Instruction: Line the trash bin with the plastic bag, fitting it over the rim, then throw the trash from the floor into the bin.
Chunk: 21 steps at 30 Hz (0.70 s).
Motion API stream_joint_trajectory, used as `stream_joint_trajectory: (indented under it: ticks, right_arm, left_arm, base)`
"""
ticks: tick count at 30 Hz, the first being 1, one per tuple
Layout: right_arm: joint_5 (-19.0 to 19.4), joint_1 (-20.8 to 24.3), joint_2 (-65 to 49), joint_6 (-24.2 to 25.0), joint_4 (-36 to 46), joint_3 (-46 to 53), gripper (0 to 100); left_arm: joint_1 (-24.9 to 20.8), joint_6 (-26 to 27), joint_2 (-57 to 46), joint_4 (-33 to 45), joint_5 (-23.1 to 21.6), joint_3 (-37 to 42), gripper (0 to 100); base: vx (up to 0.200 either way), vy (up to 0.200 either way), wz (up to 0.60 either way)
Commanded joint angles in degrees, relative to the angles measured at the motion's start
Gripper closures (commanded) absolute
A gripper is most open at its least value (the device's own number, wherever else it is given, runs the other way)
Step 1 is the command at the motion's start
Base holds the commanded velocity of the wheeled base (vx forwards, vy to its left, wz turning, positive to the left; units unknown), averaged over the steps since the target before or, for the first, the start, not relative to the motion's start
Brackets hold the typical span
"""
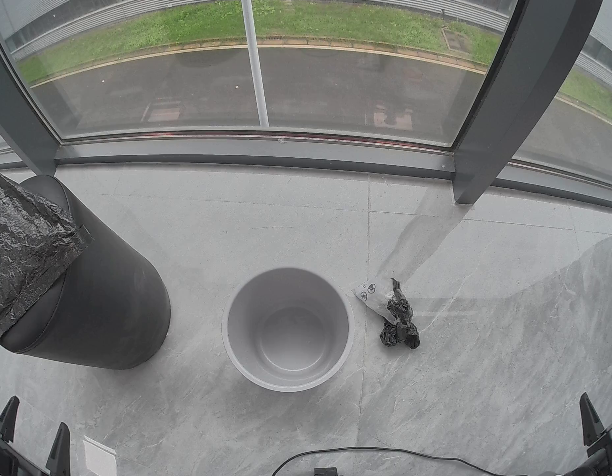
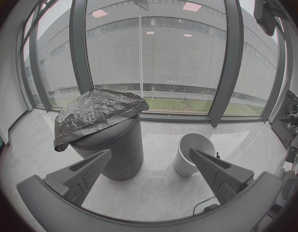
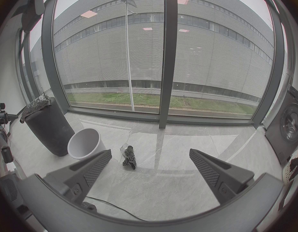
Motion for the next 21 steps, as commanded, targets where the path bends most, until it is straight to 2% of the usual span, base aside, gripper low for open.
stream_joint_trajectory:
  ticks: [1, 21]
  right_arm:
    - [0.1, 0.0, -0.7, 0.8, 0.0, 0.8, 0]
    - [0.1, -0.3, 1.1, 1.4, 0.0, 0.8, 0]
  left_arm:
    - [0.0, 0.1, -0.9, 0.3, -0.5, 1.0, 0]
    - [0.0, 0.4, -0.9, 0.5, -1.2, 1.0, 0]
  base:
    - [0.0, 0.0, 0.0]
    - [0.0, 0.0, 0.0]
